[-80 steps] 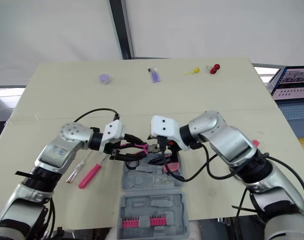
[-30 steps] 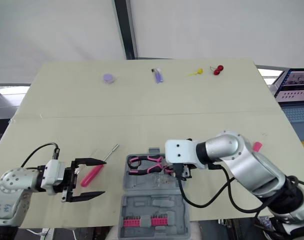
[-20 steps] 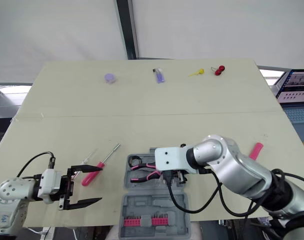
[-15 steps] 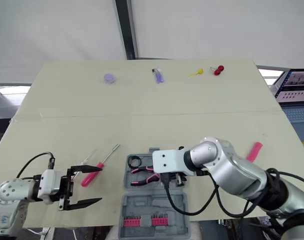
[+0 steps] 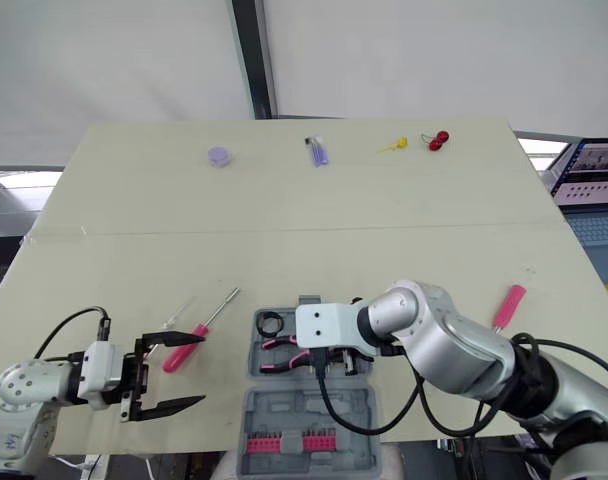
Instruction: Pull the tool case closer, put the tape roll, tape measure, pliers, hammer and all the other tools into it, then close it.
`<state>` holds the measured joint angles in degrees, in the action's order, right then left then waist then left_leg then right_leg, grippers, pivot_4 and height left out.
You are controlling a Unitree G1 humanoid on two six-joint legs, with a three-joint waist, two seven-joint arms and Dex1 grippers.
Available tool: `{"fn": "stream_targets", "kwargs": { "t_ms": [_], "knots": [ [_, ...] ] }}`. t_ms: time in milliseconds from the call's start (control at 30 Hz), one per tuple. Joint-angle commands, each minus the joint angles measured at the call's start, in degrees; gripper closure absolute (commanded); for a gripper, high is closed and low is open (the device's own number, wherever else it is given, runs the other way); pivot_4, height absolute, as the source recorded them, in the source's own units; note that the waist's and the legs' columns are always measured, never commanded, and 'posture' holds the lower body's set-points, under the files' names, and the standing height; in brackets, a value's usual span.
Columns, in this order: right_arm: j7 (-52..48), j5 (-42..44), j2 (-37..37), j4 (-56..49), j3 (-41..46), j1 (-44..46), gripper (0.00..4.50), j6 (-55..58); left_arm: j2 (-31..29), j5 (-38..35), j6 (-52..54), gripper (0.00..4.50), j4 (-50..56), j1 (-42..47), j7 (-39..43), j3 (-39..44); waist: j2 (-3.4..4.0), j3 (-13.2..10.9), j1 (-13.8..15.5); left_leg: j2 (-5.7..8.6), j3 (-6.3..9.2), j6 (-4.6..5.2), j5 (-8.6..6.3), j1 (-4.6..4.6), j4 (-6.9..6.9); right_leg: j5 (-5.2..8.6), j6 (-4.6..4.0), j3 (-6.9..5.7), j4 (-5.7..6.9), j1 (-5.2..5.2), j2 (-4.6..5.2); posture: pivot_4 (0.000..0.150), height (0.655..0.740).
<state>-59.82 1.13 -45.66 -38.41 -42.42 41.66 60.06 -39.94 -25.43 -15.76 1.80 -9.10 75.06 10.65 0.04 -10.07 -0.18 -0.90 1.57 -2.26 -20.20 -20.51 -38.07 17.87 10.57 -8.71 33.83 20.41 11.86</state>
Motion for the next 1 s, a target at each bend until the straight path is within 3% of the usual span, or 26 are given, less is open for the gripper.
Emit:
{"fn": "stream_targets", "kwargs": {
  "t_ms": [33, 1000],
  "knots": [
    [1.06, -0.43, 0.43, -2.53, -0.03, 0.99, 3.53, -0.5, 0.07, -0.01, -0.69, 0.0, 0.96, 0.12, -0.81, -0.07, 0.0, 0.0, -0.03, 0.0, 0.0, 0.0, 0.0, 0.0, 0.0, 0.0, 0.0, 0.0, 0.0, 0.0, 0.0, 0.15, 0.74],
    [2.83, -0.76, 2.45, -0.49, -1.95, 1.03, 3.53, -2.16, -0.6, 0.21, 0.28, 0.0, 1.53, 0.51, -2.5, -0.38, 0.0, 0.0, -0.05, 0.0, 0.0, 0.0, 0.0, 0.0, 0.0, 0.0, 0.0, 0.0, 0.0, 0.01, 0.0, 0.15, 0.74]
  ]
}}
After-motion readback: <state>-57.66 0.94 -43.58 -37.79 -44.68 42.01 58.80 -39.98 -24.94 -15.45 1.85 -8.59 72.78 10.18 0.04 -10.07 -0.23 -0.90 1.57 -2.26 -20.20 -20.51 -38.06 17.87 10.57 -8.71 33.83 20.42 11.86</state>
